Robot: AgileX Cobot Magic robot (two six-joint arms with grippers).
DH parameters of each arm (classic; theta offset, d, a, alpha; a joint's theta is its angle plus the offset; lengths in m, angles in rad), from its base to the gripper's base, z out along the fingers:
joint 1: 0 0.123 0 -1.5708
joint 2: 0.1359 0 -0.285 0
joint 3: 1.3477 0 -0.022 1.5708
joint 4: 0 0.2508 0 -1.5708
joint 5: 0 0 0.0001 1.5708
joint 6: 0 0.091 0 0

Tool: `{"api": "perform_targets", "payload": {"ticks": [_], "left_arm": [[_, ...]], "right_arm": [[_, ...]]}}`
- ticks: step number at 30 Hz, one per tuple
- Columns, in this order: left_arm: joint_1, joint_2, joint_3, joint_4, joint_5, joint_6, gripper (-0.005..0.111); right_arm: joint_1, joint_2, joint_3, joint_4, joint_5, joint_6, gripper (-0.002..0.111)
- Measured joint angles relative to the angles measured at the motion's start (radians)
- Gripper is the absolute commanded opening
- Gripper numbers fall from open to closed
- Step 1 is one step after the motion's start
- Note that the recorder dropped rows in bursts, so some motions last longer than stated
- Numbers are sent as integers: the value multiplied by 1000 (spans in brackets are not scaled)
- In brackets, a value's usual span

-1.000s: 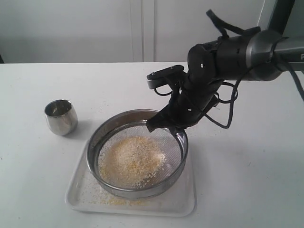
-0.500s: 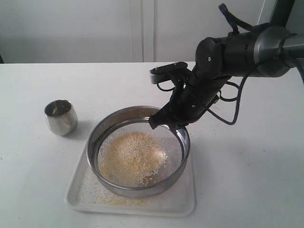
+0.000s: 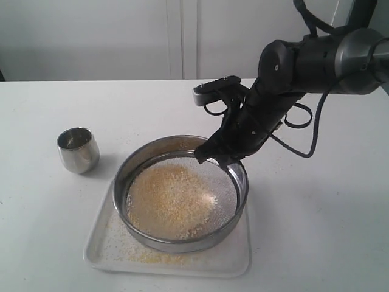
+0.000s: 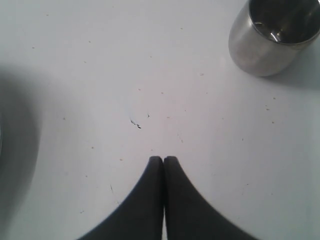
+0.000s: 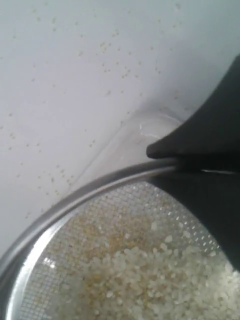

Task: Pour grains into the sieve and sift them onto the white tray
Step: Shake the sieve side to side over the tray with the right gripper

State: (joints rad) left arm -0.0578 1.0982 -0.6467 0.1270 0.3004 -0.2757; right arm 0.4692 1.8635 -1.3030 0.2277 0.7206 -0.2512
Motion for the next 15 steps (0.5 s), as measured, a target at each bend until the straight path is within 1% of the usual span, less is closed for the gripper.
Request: {"api": "perform_targets", "payload": {"ticks": [2,5,8,11,15], "left_arm": [[0,0,0,0,0,0,0],[0,0,0,0,0,0,0],[0,0,0,0,0,0,0],[0,0,0,0,0,0,0],[0,0,0,0,0,0,0]], "right_arm": [[-9,0,0,15,-1,51,0],[-11,-2,0,37,-18,-21,0],[-20,-2,2,60,-22,58,0],[-21,-2,0,79,-20,-44,0],[-21,-4,4,58,9,24,0]]}}
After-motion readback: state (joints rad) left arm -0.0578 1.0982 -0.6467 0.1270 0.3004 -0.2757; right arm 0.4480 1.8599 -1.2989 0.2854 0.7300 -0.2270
